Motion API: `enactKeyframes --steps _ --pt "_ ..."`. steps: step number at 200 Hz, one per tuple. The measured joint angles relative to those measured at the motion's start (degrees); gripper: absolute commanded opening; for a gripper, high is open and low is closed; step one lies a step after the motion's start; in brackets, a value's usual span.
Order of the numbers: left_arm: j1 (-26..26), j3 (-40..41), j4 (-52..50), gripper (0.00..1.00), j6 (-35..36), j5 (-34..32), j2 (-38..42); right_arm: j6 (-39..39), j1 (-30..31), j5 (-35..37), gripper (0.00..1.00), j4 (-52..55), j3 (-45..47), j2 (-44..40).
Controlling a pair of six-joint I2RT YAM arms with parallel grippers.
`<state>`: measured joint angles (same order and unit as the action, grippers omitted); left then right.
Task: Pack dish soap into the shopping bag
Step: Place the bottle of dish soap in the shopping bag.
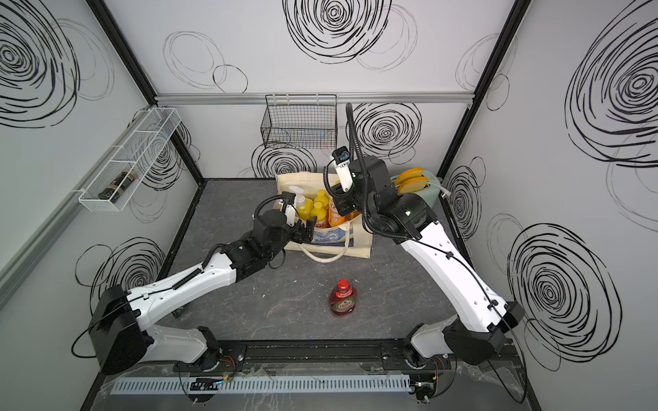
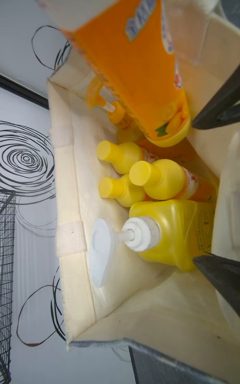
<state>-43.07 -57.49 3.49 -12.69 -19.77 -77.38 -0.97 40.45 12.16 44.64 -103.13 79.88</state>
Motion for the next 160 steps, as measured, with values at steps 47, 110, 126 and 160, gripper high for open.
enactKeyframes --steps 47,110,126,160 --pt "-0.33 1.29 -0.11 0.96 4.81 -0.24 1.46 1.25 -2.01 0.5 0.0 -3.17 0.0 0.92" --pt "-1.31 1.9 0.13 0.96 7.26 -0.22 2.49 1.66 -1.97 -1.16 0.0 -10.05 5.27 2.91" --pt "-1.51 1.92 0.17 0.96 7.39 -0.22 2.49 1.66 -1.92 -1.53 0.0 -11.04 7.34 3.32" --pt "-1.55 2.4 0.59 0.96 7.56 -0.24 2.89 1.4 -1.92 -1.51 0.0 -13.51 11.72 3.5"
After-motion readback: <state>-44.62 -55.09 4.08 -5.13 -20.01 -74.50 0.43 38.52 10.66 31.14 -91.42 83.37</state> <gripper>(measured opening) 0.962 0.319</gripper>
